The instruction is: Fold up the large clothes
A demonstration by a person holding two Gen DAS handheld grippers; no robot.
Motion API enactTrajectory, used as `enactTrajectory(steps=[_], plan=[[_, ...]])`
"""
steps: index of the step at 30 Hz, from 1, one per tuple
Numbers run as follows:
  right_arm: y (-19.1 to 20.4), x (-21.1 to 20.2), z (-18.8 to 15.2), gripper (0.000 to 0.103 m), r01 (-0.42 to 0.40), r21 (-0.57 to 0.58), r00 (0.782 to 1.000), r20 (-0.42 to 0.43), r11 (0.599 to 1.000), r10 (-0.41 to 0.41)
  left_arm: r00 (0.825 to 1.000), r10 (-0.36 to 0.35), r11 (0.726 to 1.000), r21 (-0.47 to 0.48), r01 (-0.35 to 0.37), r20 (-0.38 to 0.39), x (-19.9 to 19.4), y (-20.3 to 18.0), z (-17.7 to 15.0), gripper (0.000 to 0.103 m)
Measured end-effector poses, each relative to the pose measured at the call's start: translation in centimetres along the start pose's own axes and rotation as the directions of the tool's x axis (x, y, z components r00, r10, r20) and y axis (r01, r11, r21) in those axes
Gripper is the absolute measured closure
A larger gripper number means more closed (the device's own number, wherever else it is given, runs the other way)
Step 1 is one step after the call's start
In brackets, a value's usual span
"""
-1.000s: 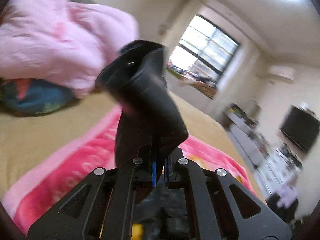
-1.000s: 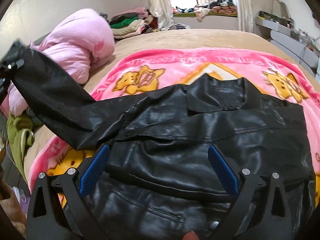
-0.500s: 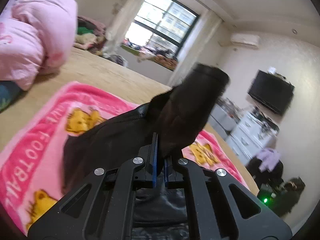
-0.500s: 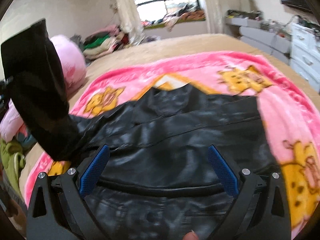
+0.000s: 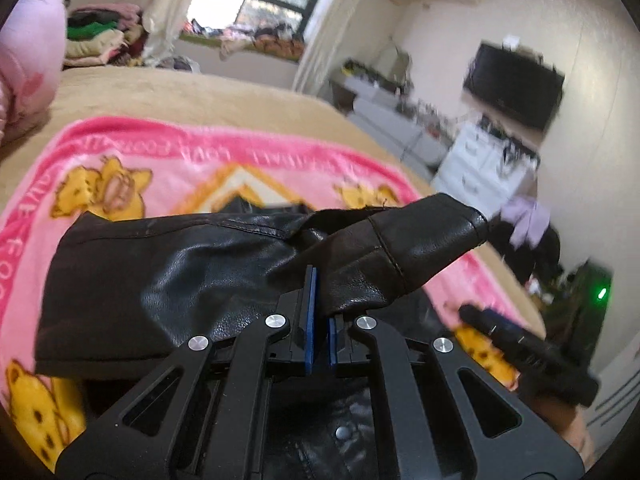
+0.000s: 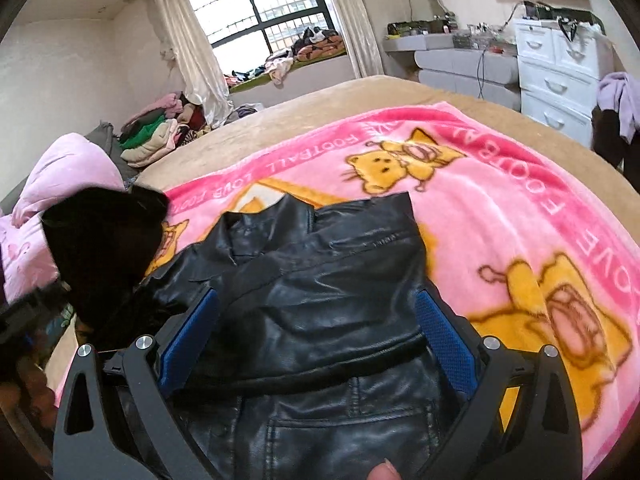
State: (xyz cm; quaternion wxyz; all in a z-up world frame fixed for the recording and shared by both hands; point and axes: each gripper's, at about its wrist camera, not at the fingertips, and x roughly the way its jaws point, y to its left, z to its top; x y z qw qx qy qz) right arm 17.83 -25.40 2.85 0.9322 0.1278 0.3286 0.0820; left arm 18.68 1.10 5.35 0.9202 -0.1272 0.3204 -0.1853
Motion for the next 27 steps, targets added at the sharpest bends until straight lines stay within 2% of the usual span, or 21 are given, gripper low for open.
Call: enactTrajectory(steps=[4,7,8,10,12,14,16,17,18,20,21,24,26,27], plan=[[-1.1,0.9,-0.4,0.006,-0.031,0.050,0.998,-0.044,0.998,0.033,0.994,0.039,0.997,0.066,-0.032,-0.102,3.0,-0.5,-1.8,0.101],[-1.4,1.7,-0.6,0.006,-0.086,0.098,0.992,-0.079,0.991,0.094,0.980,0.090,0.989,0.135,-0.067,-0.176,4.9,-1.1,-3.5,0.096],[-1.4,2.1,-0.6,0.007,-0.114,0.122,0.988,-0.093,0.986,0.126,0.976,0.104,0.985,0.154,-0.075,-0.193,5.3,-1.2,-4.0,0.087],[-1.4,2.7,-0.6,0.013,-0.174,0.164,0.974,-0.113,0.971,0.194,0.968,0.131,0.978,0.190,-0.090,-0.213,5.8,-1.5,-5.0,0.082],[-1.5,4.0,-0.7,0.018,-0.251,0.241,0.945,-0.148,0.937,0.291,0.963,0.149,0.971,0.217,-0.100,-0.223,5.8,-1.7,-5.5,0.079],[-1.5,5.4,-0.9,0.028,-0.294,0.321,0.912,-0.188,0.901,0.364,0.959,0.165,0.965,0.240,-0.109,-0.228,5.7,-1.9,-6.0,0.068],[-1.2,6.6,-1.1,0.033,-0.330,0.379,0.878,-0.213,0.865,0.428,0.955,0.182,0.959,0.258,-0.119,-0.236,5.7,-2.0,-6.4,0.057],[-1.1,7.4,-1.4,0.037,-0.339,0.410,0.861,-0.227,0.847,0.455,0.954,0.185,0.958,0.259,-0.121,-0.238,5.6,-1.9,-6.5,0.055],[-0.9,7.9,-1.5,0.039,-0.338,0.425,0.853,-0.238,0.839,0.464,0.953,0.182,0.959,0.256,-0.119,-0.241,5.5,-1.8,-6.6,0.055],[-0.4,9.1,-1.7,0.052,-0.332,0.439,0.840,-0.264,0.835,0.473,0.953,0.182,0.960,0.253,-0.118,-0.244,5.4,-1.7,-6.6,0.055],[-0.3,9.4,-1.7,0.054,-0.336,0.444,0.835,-0.267,0.831,0.481,0.952,0.185,0.959,0.257,-0.120,-0.246,5.4,-1.8,-6.7,0.053],[0.8,9.7,-1.3,0.078,-0.371,0.422,0.826,-0.257,0.827,0.502,0.952,0.179,0.962,0.249,-0.115,-0.249,5.1,-1.7,-6.6,0.045],[1.9,9.1,-0.4,0.093,-0.389,0.342,0.845,-0.238,0.855,0.479,0.956,0.163,0.967,0.232,-0.106,-0.245,4.7,-1.5,-6.3,0.039],[2.5,8.6,0.2,0.094,-0.396,0.293,0.857,-0.223,0.870,0.465,0.961,0.146,0.972,0.216,-0.095,-0.236,4.3,-1.3,-6.0,0.037]])
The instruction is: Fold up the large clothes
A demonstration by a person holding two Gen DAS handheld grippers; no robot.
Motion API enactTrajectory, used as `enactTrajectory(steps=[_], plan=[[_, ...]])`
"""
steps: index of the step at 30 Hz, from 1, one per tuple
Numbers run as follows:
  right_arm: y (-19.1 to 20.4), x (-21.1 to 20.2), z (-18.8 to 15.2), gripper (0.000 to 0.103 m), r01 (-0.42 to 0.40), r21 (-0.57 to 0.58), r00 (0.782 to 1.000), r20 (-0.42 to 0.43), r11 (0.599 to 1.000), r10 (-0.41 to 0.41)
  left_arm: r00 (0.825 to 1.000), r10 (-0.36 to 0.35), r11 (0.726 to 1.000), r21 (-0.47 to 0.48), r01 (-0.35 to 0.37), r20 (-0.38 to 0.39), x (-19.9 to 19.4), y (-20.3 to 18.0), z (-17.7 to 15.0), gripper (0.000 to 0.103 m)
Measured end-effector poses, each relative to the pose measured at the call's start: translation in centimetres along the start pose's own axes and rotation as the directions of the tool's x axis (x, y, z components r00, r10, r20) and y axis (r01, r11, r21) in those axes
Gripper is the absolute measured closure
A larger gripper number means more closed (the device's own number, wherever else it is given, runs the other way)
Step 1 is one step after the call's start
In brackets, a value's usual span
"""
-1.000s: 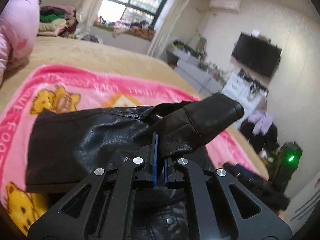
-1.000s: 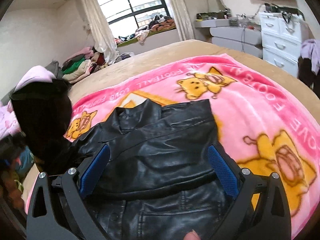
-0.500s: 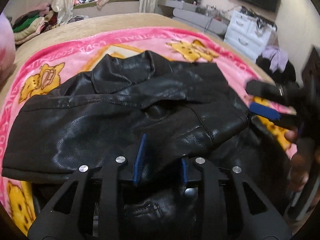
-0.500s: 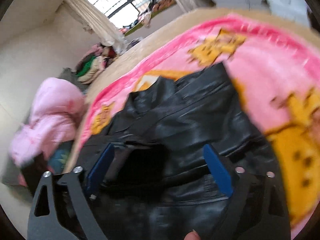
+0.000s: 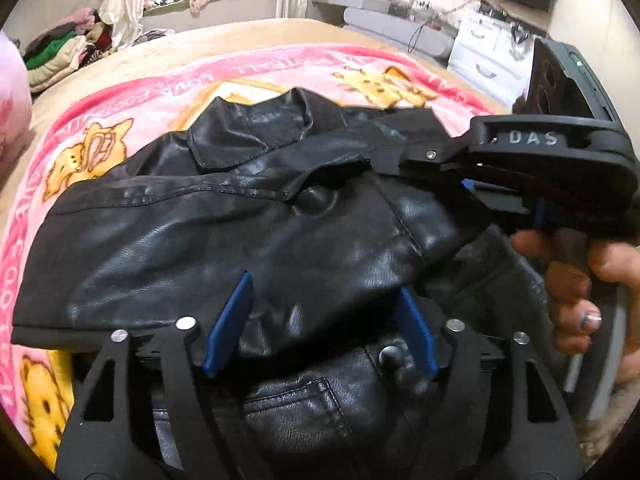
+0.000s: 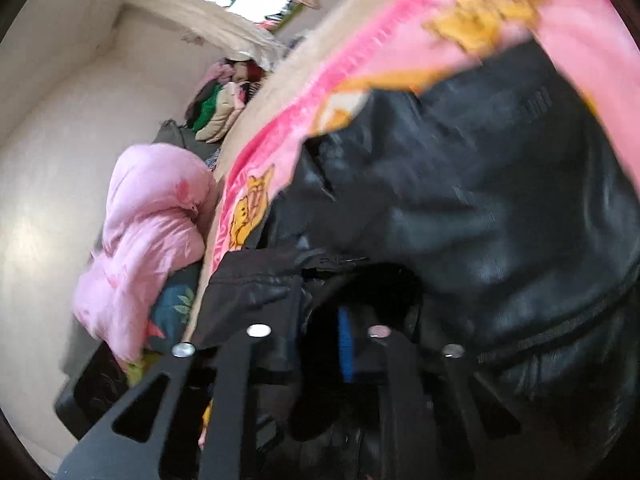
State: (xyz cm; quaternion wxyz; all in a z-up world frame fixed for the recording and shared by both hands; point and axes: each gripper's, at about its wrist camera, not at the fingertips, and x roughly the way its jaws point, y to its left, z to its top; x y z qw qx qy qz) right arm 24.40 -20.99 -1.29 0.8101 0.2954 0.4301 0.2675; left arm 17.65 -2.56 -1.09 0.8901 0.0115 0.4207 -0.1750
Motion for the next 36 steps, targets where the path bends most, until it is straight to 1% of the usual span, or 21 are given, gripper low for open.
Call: enactTrajectory(steps=[2,4,6,8,9,11,14,16,17,18,19,20,21,23,24,25,26,29,31,33,36], plan=[[1.8,-0.6,0.8,0.096,0.020,-0.095,0.999,0.040,0.995,-0.016,0.999,-0.017,1.000,-0.024,0.018,0.028,-0.8,0.5,0.3,0.027],[3.5,-1.2,1.6,0.097,0.042,-0.173,0.997,0.065,0.984,-0.031,0.997,-0.031,0.998,-0.057,0.035,0.072,-1.9,1.3,0.7,0.020],[5.2,-1.8,2.7,0.097,0.068,-0.249,0.995,0.088,0.966,-0.048,0.992,-0.043,0.995,-0.088,0.054,0.121,-3.2,2.3,1.1,0.018],[6.5,-2.6,3.7,0.097,0.092,-0.309,0.992,0.111,0.947,-0.060,0.983,-0.051,0.989,-0.127,0.074,0.174,-4.4,3.7,1.5,0.011],[7.0,-2.9,4.1,0.098,0.108,-0.337,0.990,0.121,0.936,-0.070,0.976,-0.033,0.983,-0.168,0.071,0.216,-5.2,5.2,1.8,0.010],[7.9,-3.9,4.8,0.099,0.144,-0.398,0.984,0.155,0.906,-0.088,0.967,0.003,0.964,-0.259,0.065,0.254,-5.9,8.2,2.1,0.010],[8.1,-5.2,5.6,0.100,0.195,-0.449,0.973,0.199,0.872,-0.115,0.958,0.092,0.892,-0.450,0.041,0.270,-6.6,14.0,1.9,0.010],[7.6,-5.9,6.0,0.100,0.229,-0.468,0.966,0.220,0.854,-0.139,0.955,0.158,0.862,-0.507,-0.010,0.250,-6.6,16.0,1.9,0.011],[7.2,-6.1,6.1,0.100,0.250,-0.471,0.961,0.228,0.846,-0.158,0.954,0.168,0.857,-0.515,-0.017,0.247,-6.6,16.4,1.9,0.012],[6.8,-6.1,6.2,0.100,0.267,-0.471,0.957,0.231,0.841,-0.175,0.955,0.170,0.851,-0.526,-0.019,0.241,-6.4,17.0,2.0,0.014],[6.3,-6.0,6.1,0.100,0.281,-0.471,0.954,0.233,0.836,-0.189,0.959,0.164,0.847,-0.532,-0.017,0.229,-6.0,17.2,2.2,0.023],[5.7,-6.0,6.1,0.100,0.291,-0.470,0.952,0.231,0.833,-0.202,0.964,0.149,0.845,-0.535,-0.010,0.218,-5.4,17.3,2.4,0.037],[5.3,-6.0,6.0,0.100,0.297,-0.470,0.950,0.230,0.831,-0.210,0.969,0.136,0.844,-0.537,-0.004,0.207,-4.9,17.4,2.4,0.044],[4.5,-5.8,5.5,0.100,0.320,-0.478,0.944,0.233,0.818,-0.233,0.980,0.106,0.849,-0.528,-0.002,0.168,-3.4,17.0,2.5,0.077],[4.2,-5.8,5.3,0.100,0.330,-0.480,0.941,0.232,0.813,-0.245,0.983,0.101,0.853,-0.522,-0.005,0.155,-3.1,16.8,2.5,0.084],[3.9,-5.7,5.0,0.100,0.342,-0.481,0.938,0.232,0.807,-0.258,0.986,0.093,0.857,-0.515,-0.009,0.138,-2.5,16.5,2.5,0.097],[3.4,-5.6,4.7,0.100,0.351,-0.482,0.935,0.231,0.803,-0.270,0.989,0.087,0.860,-0.510,-0.013,0.122,-2.0,16.3,2.4,0.101],[2.2,-5.5,4.4,0.100,0.369,-0.462,0.928,0.227,0.806,-0.295,0.996,0.078,0.866,-0.498,-0.043,0.048,0.0,15.8,2.1,0.101],[1.3,-5.3,4.3,0.100,0.373,-0.446,0.927,0.218,0.814,-0.305,0.999,0.050,0.864,-0.501,-0.049,-0.011,1.8,15.8,1.4,0.101],[0.9,-5.2,4.1,0.100,0.377,-0.441,0.926,0.214,0.815,-0.312,0.998,0.034,0.862,-0.505,-0.051,-0.043,3.1,15.8,0.9,0.101],[0.5,-4.6,4.0,0.100,0.393,-0.443,0.919,0.206,0.806,-0.335,0.998,0.028,0.860,-0.508,-0.051,-0.052,3.5,16.0,0.6,0.101]])
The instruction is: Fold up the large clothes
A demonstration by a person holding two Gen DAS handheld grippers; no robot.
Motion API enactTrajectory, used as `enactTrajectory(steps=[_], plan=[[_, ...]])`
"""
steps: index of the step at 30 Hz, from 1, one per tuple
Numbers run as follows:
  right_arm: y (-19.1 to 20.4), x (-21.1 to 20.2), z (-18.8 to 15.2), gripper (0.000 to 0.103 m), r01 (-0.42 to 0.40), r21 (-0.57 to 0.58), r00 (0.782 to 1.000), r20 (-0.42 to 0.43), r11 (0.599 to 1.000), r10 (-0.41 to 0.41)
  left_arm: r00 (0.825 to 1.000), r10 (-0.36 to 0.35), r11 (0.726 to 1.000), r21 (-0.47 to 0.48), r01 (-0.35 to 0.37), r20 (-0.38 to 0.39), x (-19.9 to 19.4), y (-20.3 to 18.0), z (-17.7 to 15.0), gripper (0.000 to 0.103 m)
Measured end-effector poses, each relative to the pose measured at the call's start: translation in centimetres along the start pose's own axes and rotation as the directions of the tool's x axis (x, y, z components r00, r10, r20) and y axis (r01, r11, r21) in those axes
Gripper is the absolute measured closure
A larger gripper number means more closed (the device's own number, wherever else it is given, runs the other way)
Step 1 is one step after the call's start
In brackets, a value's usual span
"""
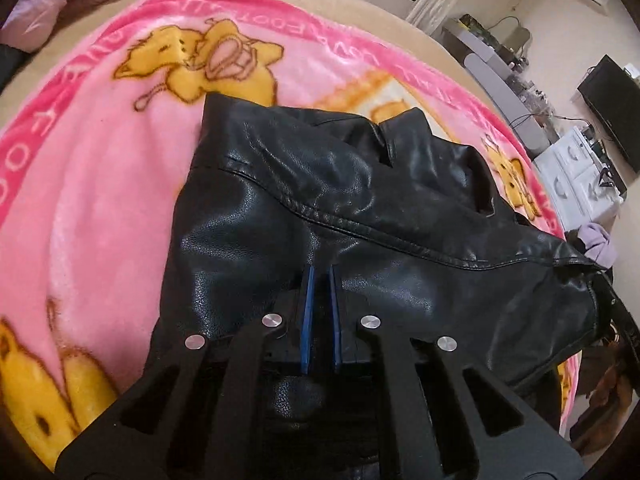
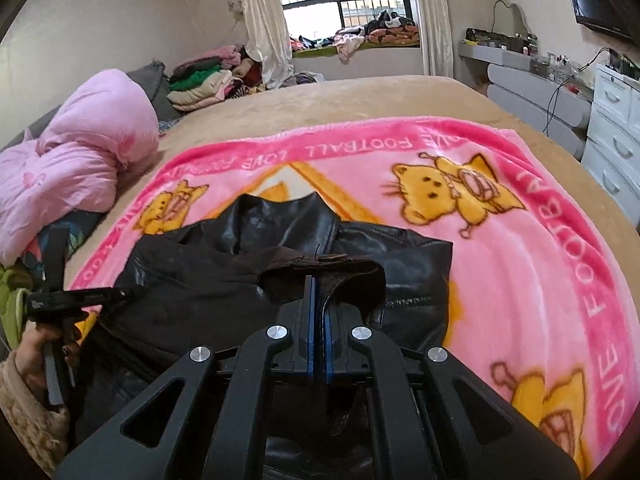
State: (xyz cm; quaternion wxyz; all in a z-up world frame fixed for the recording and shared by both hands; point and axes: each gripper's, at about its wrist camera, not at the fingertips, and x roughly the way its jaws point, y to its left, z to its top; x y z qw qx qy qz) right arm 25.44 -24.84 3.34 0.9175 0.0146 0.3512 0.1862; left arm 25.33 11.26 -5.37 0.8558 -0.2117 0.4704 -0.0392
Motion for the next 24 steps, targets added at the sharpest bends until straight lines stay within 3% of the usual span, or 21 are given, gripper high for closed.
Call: enactTrajectory(steps=[4,6,8,10,13,18,20,24], plan=[[-0.2,0.8,-0.3,0.097,0.019,0.010,0.999,-0.042,1.000,-0.018,1.000,0.015,1.000,0.018,-0.015,-0.003,0.4,-0.1,-0.3,0.101],[-0.5,0.7,-0.4,0.083,0.035,0.033,0.998,-0.059,0.999,-0.033,1.000,0.020,1.000,0.022,-0.020,-0.001,0.5,-0.1,-0.4,0.101],[-0.7,-0.3,-0.4,0.062,0.071,0.053,0.997,-0.033,0.996,-0.069,1.000,0.022,1.000,0.021,-0.022,-0.001,0.6,-0.3,-0.2,0.101],[-0.4,-2.0,0.0,0.060,0.098,0.072,0.994,0.048,0.993,-0.102,1.000,0.023,1.000,0.021,-0.023,-0.001,0.6,-0.4,-0.2,0.101],[0.8,-2.1,0.8,0.060,0.029,0.066,0.997,0.076,0.997,-0.034,0.999,0.035,0.999,0.032,-0.035,0.001,0.6,-0.6,-0.2,0.101],[5.2,2.1,1.6,0.060,-0.046,-0.039,0.999,-0.001,0.998,0.046,0.998,0.056,0.997,0.053,-0.056,0.006,0.5,-0.8,-0.3,0.101],[6.1,4.7,1.6,0.052,-0.054,-0.049,0.996,-0.077,0.997,0.050,0.998,0.058,0.997,0.056,-0.058,0.006,0.5,-0.8,-0.3,0.101],[5.7,8.4,0.1,0.051,0.027,-0.066,0.981,-0.189,0.997,-0.039,0.999,0.052,0.997,0.055,-0.052,0.003,0.5,-0.9,-0.3,0.101]])
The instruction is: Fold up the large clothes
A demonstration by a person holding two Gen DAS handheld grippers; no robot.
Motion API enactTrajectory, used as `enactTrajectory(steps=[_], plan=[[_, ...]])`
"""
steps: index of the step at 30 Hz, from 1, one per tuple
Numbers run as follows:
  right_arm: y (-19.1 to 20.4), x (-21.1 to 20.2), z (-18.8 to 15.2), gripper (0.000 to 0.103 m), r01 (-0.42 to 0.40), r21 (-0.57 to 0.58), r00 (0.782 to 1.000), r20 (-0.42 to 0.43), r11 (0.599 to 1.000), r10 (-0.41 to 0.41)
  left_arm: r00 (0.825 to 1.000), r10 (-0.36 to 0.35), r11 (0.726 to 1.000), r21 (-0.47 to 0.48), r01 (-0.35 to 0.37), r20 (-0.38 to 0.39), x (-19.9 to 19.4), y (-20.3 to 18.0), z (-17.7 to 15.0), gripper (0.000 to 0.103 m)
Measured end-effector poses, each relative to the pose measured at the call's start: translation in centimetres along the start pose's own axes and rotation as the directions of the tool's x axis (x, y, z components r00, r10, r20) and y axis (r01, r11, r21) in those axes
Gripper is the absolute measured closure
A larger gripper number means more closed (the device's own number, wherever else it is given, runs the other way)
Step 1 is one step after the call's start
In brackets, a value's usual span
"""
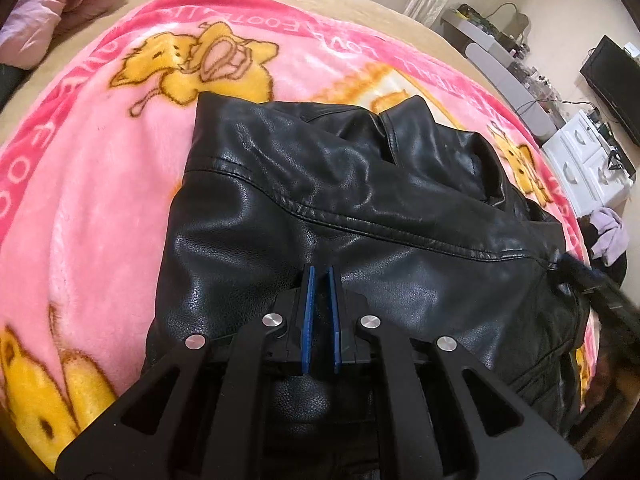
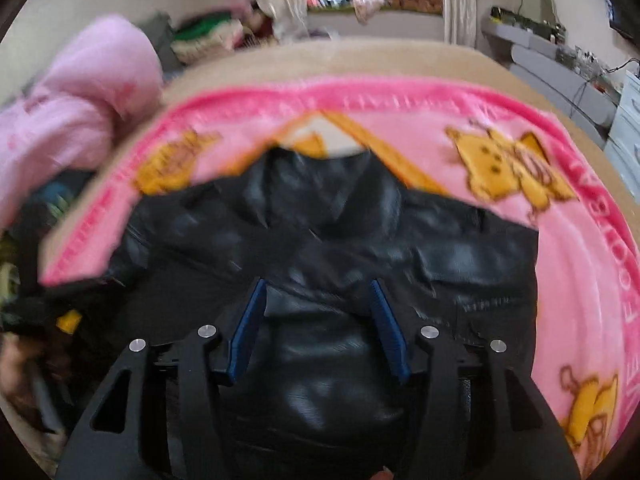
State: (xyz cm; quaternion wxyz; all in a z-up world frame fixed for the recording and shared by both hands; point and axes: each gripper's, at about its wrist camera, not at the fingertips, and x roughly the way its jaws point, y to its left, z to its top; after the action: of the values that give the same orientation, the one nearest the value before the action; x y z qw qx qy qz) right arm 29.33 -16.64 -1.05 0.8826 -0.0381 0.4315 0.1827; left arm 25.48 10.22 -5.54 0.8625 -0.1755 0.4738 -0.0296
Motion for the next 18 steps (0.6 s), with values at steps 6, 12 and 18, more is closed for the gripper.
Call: enactTrajectory(steps=[6,12,18], plan=[[-1.4,3.6,-2.7,0.052,0.012,0.010,0.997,-0.074,1.000,-0.011,1.000,-0.007,1.000,-0.005,0.007,-0.002,0.2,-0.1,0.1,0.101],[-0.9,-0.8,-1.8,0.051,-0.014,0.015,1.000,0.024,1.000,0.013,0.999,-0.034,0.999,-0.002,0.034,0.035,-2.3,-0.2,0.4,0.091],[0.4,-5.5,-3.1,0.051,-0.067,-0.024,0.990,0.125,0.997,0.070,0.996,-0.063,0.987,0.149,0.053,0.064,-5.0,-4.1,-1.8,0.066]])
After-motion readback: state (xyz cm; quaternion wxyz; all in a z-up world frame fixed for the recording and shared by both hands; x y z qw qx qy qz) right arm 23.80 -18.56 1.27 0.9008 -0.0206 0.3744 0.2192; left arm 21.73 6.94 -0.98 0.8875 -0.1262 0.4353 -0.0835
